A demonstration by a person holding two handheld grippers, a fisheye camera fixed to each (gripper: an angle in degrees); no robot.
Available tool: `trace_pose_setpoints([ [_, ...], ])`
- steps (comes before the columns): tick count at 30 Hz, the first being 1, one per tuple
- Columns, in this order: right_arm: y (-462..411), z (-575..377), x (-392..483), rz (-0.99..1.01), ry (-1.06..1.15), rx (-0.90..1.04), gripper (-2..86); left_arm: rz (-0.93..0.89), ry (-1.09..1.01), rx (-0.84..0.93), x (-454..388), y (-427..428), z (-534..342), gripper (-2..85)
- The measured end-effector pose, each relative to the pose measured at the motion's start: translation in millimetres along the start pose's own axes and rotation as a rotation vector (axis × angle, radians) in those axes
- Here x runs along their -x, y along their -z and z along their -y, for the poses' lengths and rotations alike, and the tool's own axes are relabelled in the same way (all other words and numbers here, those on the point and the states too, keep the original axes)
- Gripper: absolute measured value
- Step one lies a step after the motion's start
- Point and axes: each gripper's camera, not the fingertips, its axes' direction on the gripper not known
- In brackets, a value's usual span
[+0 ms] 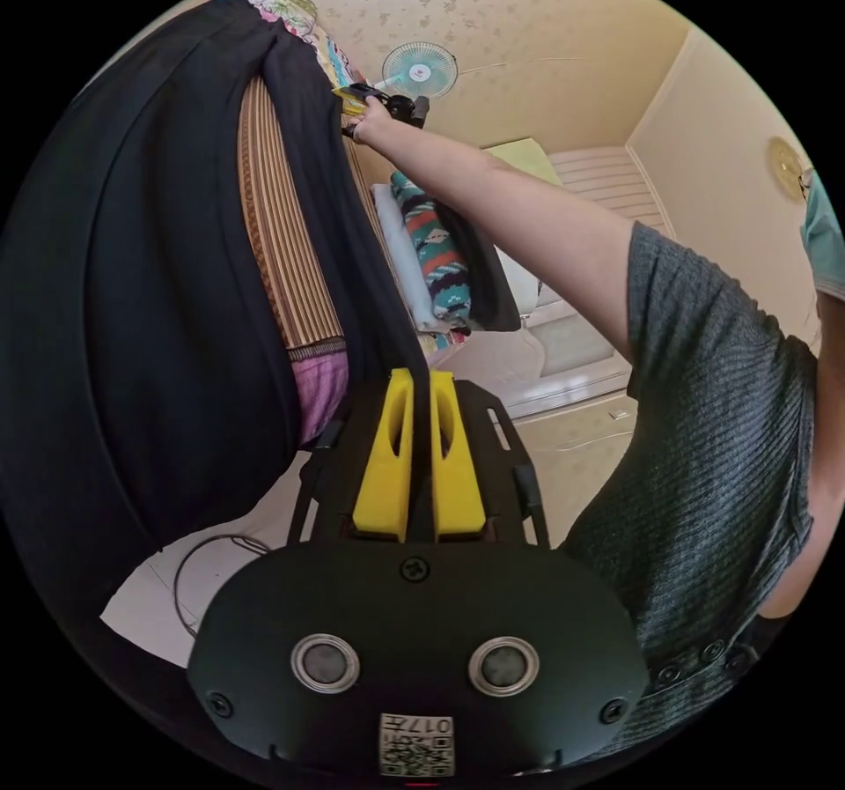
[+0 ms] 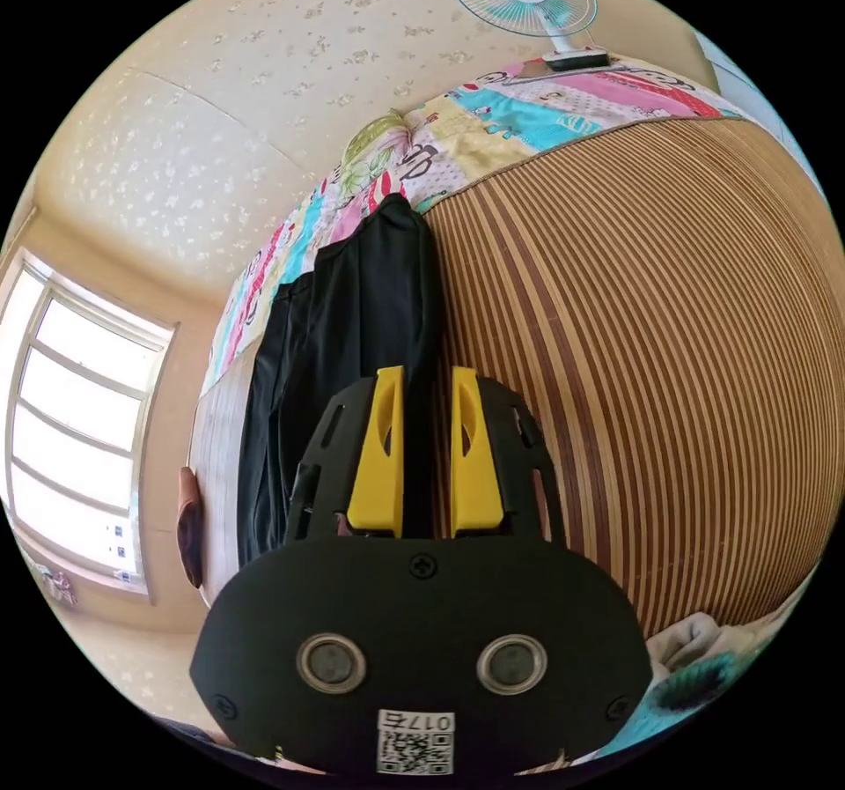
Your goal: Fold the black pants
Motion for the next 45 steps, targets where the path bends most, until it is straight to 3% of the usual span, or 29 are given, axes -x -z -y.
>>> trace_pose_setpoints([
  [3, -15.8, 8.4, 44.8, -0.109, 0.079, 0.005, 3.4, -0.011, -0.016, -0.004, 2.2, 6.1, -2.2, 1.8],
  [9, -28.3, -26.2, 220.1, -0.318, 0.374, -0.23, 2.2, 0.054, -0.011, -0.092, -13.7, 57.9, -26.4, 0.7],
  [16, -121.8, -53.5, 327.5, -0.038, 0.448, -0.123, 2.3, 0.246, 0.046, -0.229, -23.7, 133.6, -60.4, 0.2],
  [21, -194.0, -60.2, 296.6, 0.261, 0.328, 0.161, 2.5, 0.359, 0.194, -0.229, 13.7, 158.5, -79.9, 0.2],
  [26, -159.7, -112.1, 244.4, 0.454, 0.372, 0.189, 3.5, 0.358, 0.268, -0.22, 43.7, 154.8, -86.7, 0.3],
  [32, -49.3, -273.8, 194.8, 0.18, 0.667, 0.292, 7.3, 0.391, 0.239, -0.192, 47.6, 144.5, -74.1, 0.9],
  [36, 15.5, -385.0, 138.8, 0.071, 0.533, 0.374, 9.0, 0.42, 0.228, -0.187, 42.1, 135.5, -65.9, 1.5],
  [40, 41.2, -470.6, 109.0, 0.114, 0.4, 0.395, 8.9, 0.462, 0.223, -0.177, 34.2, 127.7, -58.3, 2.0],
  [45, 36.0, -488.6, 104.8, 0.132, 0.314, 0.41, 4.7, 0.503, 0.224, -0.131, 25.2, 115.2, -38.0, 2.2],
])
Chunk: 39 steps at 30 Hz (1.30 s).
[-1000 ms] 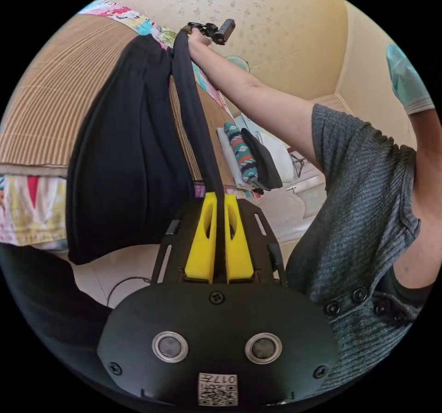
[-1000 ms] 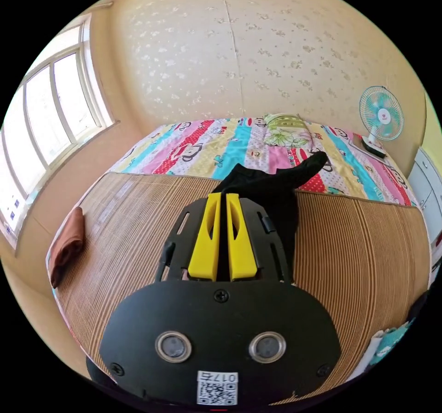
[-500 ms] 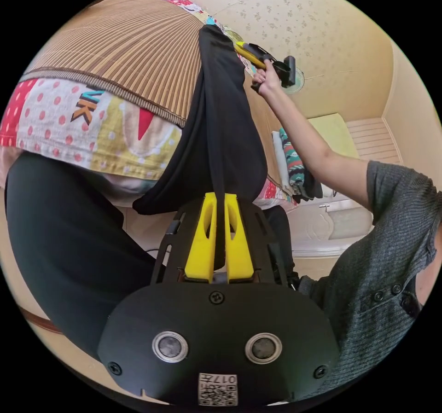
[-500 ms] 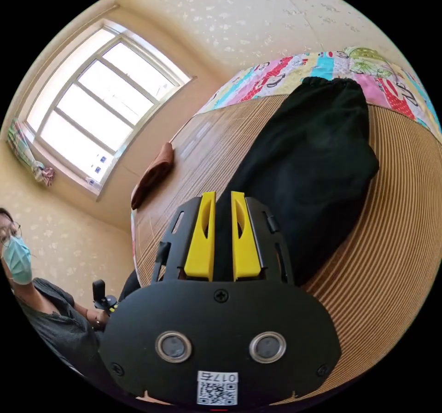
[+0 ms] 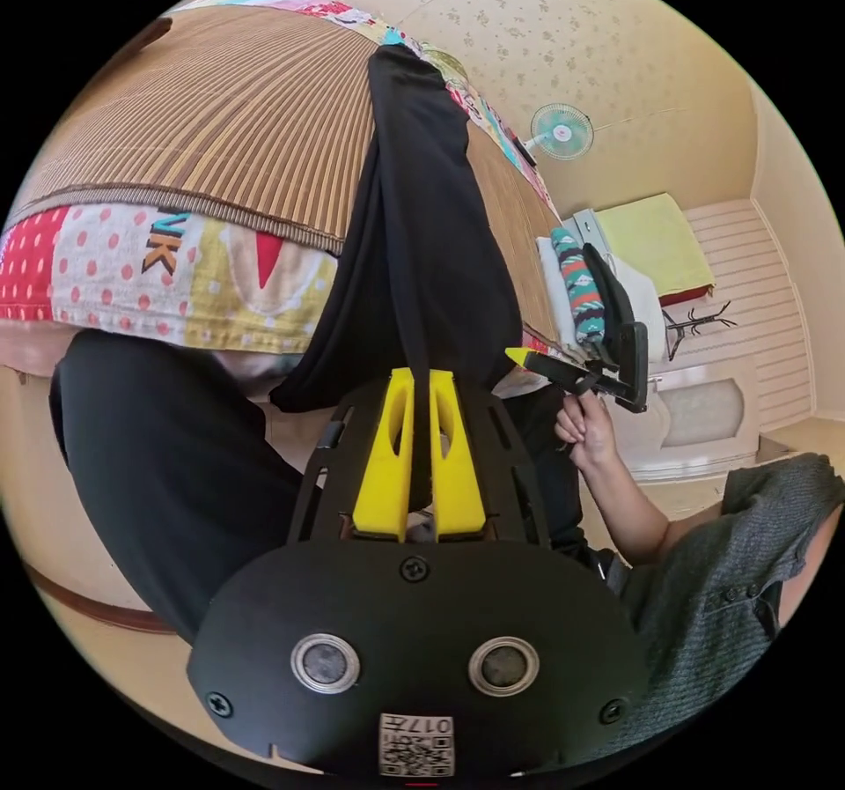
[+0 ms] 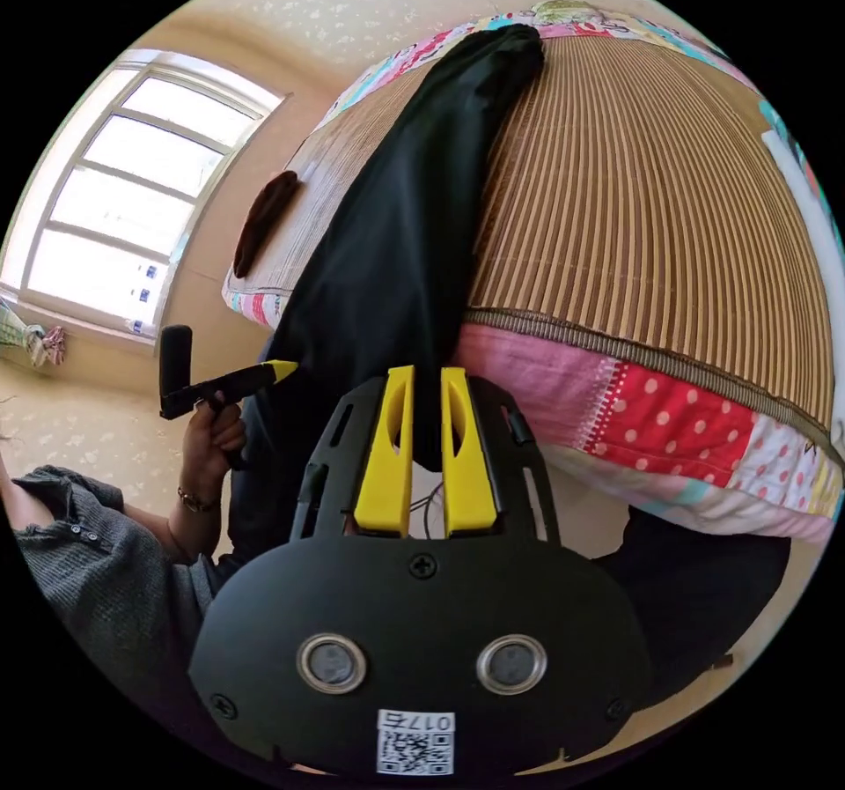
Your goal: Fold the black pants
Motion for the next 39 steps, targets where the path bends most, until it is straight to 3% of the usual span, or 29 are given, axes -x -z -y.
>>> trace_pose_setpoints([
  [5, 53.6, -10.2, 36.1, 0.111, 0.123, -0.143, 2.9, -0.146, -0.195, -0.067, -21.7, 45.7, 2.2, 1.4],
  [8, 59.9, -26.2, 50.7, 0.13, 0.187, -0.2, 2.6, -0.151, -0.182, -0.099, -3.3, 67.4, -4.5, 1.8],
  [12, -2.6, -18.1, 37.1, 0.045, 0.122, 0.029, 2.4, -0.065, 0.073, -0.002, 45.7, 36.1, -5.0, 3.8],
  [14, -8.6, -17.2, 24.5, 0.079, 0.069, 0.036, 2.5, -0.015, 0.102, 0.009, 47.3, 23.5, -6.1, 5.2],
  [16, 6.4, -15.9, 13.1, 0.143, 0.05, -0.056, 2.9, 0.016, 0.102, -0.023, 40.7, 20.5, -6.7, 7.2],
  [20, 23.8, 4.1, 1.9, 0.08, 0.003, -0.121, 5.0, 0.083, 0.034, -0.12, 21.1, 13.4, 8.9, 8.4],
  [24, 6.5, 45.5, 2.0, 0.048, 0.024, -0.041, 7.7, 0.098, -0.012, -0.103, 14.0, -22.7, 50.6, 8.4],
  [30, -7.7, 67.9, 30.8, -0.086, 0.125, 0.042, 4.5, 0.184, 0.028, -0.099, 5.2, -64.9, 69.4, 6.3],
  [34, 30.1, 51.6, 11.7, 0.007, 0.08, -0.003, 3.3, 0.112, 0.018, -0.042, -6.8, -73.8, 57.3, 2.0],
  [39, 52.6, 24.8, 1.4, -0.144, 0.094, 0.016, 2.9, 0.032, -0.088, 0.061, -45.7, -97.4, 33.3, 0.4],
])
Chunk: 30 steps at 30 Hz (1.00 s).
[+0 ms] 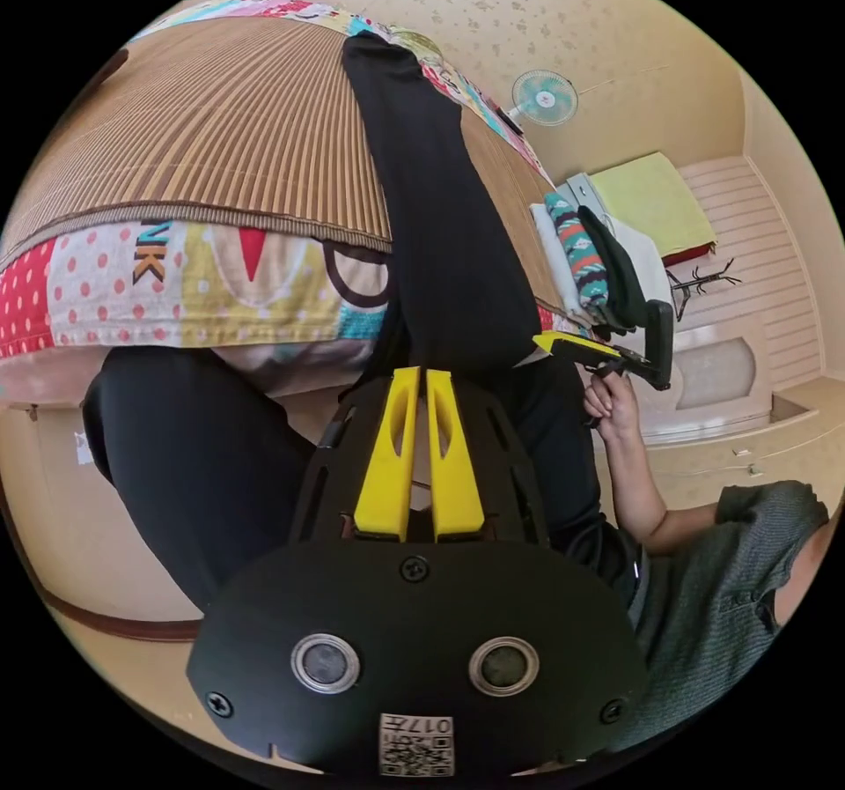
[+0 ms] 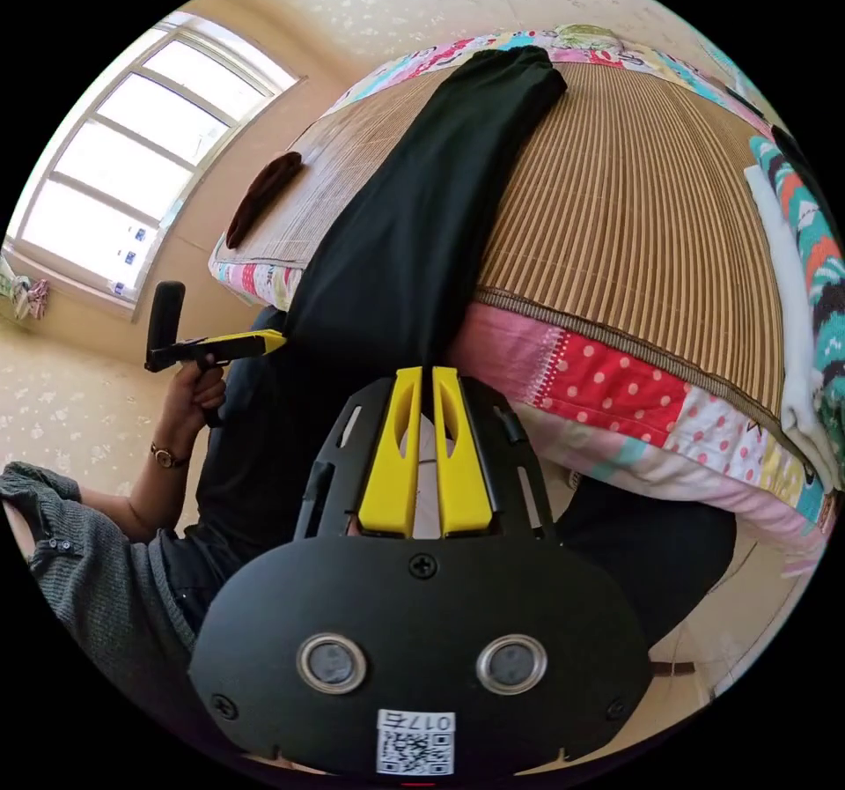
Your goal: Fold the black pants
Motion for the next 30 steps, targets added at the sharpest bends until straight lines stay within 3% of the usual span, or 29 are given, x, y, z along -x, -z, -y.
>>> trace_pose_setpoints([
  [7, 46.3, 12.8, -52.8, 0.178, -0.131, -0.181, 7.7, -0.123, 0.041, -0.191, 9.3, 24.3, 35.4, 9.7],
  [12, 41.3, 68.6, -94.4, 0.334, -0.199, -0.138, 11.5, -0.162, 0.038, -0.224, 19.7, 19.2, 109.6, 14.2],
  [20, 38.2, 155.2, -100.8, 0.332, -0.179, -0.105, 11.1, -0.074, 0.036, -0.148, 5.8, -17.5, 190.3, 10.4],
  [26, 34.3, 184.1, -110.8, 0.381, -0.223, -0.016, 5.5, -0.206, 0.12, -0.082, 8.2, -35.1, 212.3, 6.4],
  [30, 70.7, 157.7, -108.5, 0.426, -0.18, -0.105, 3.5, -0.339, 0.078, -0.136, 0.4, -12.6, 187.8, 4.3],
])
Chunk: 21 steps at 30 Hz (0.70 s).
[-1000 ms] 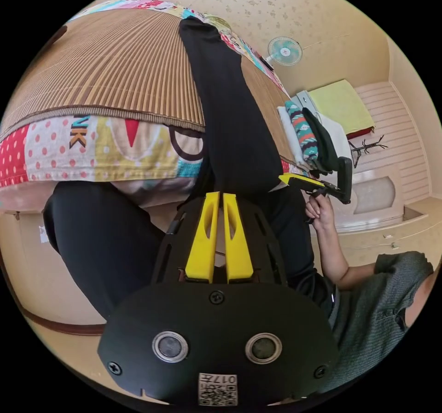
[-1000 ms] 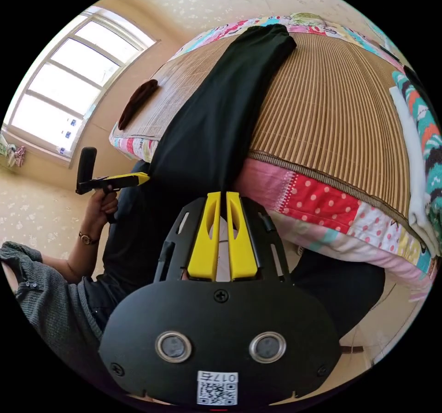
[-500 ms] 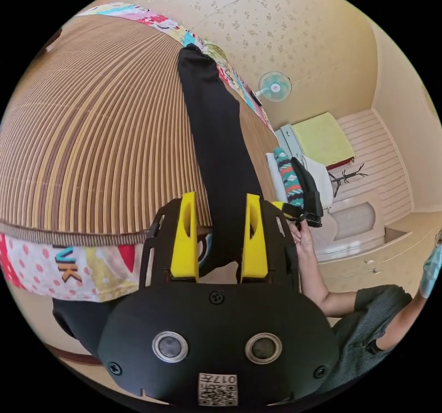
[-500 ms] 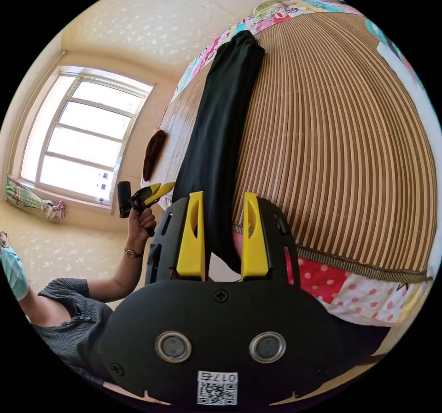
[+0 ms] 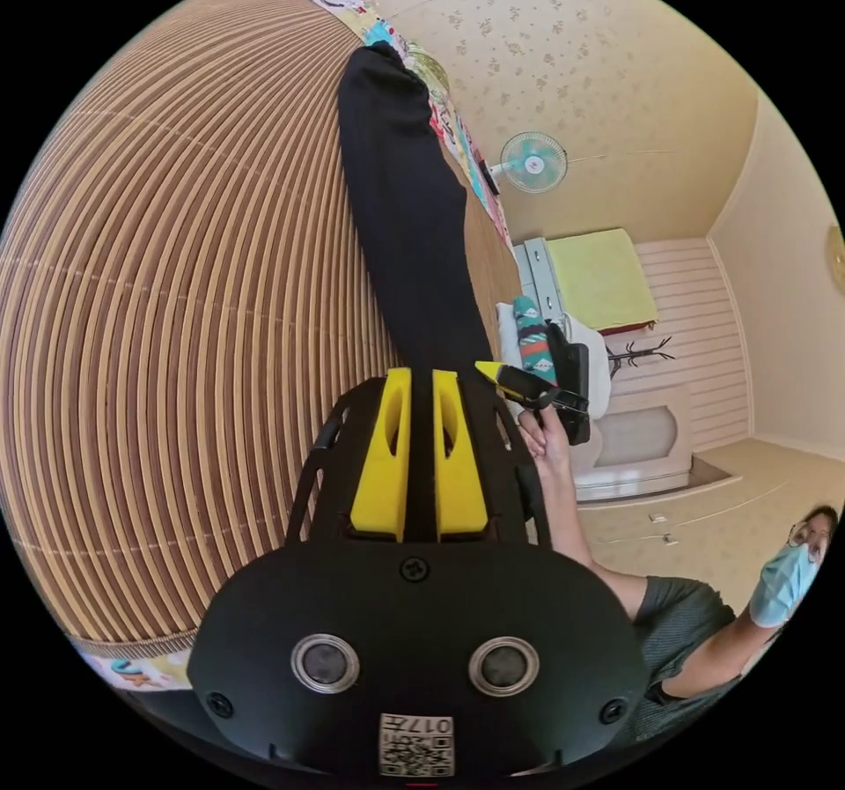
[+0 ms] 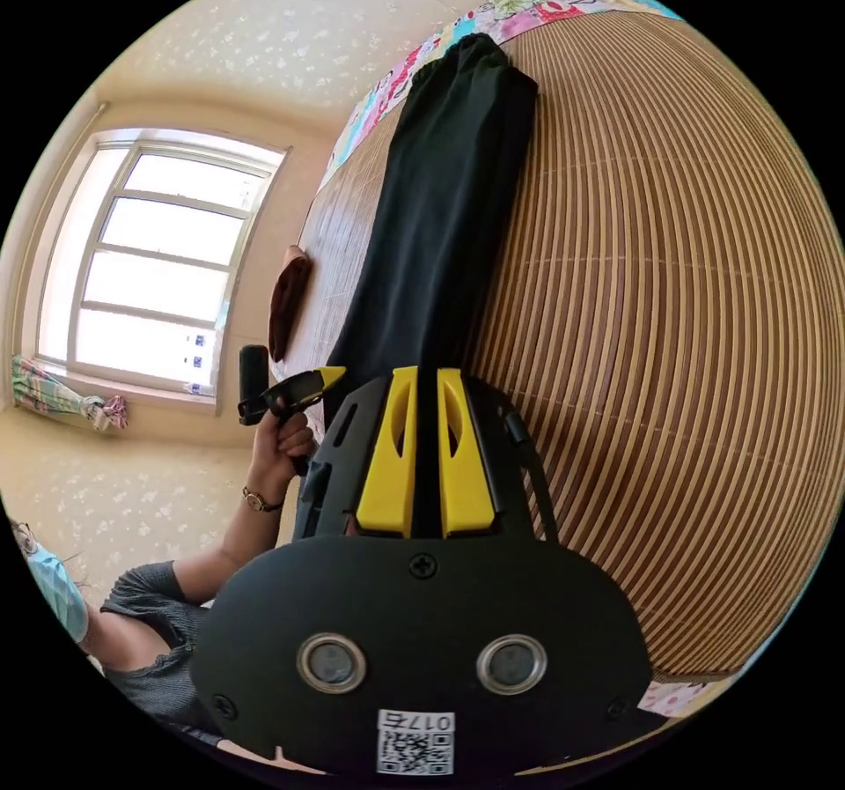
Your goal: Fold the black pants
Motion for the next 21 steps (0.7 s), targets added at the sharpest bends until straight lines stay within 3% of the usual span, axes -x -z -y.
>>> trace_pose_setpoints([
  [5, 55.2, -51.3, 13.6, 0.322, 0.043, -0.126, 2.9, -0.175, -0.123, -0.059, -55.0, 42.6, -45.1, 3.8],
  [12, 158.3, -121.7, 116.8, 0.59, 0.388, -0.276, 2.6, -0.314, -0.514, -0.231, -228.3, 139.2, -129.5, 3.6],
  [17, 245.9, -158.0, 243.2, 0.562, 0.698, -0.331, 2.4, -0.343, -0.822, -0.366, -376.1, 215.4, -186.1, 3.6],
  [21, 309.5, -203.9, 346.8, 0.543, 0.943, -0.396, 2.2, -0.471, -1.024, -0.483, -478.1, 271.9, -233.1, 3.6],
])
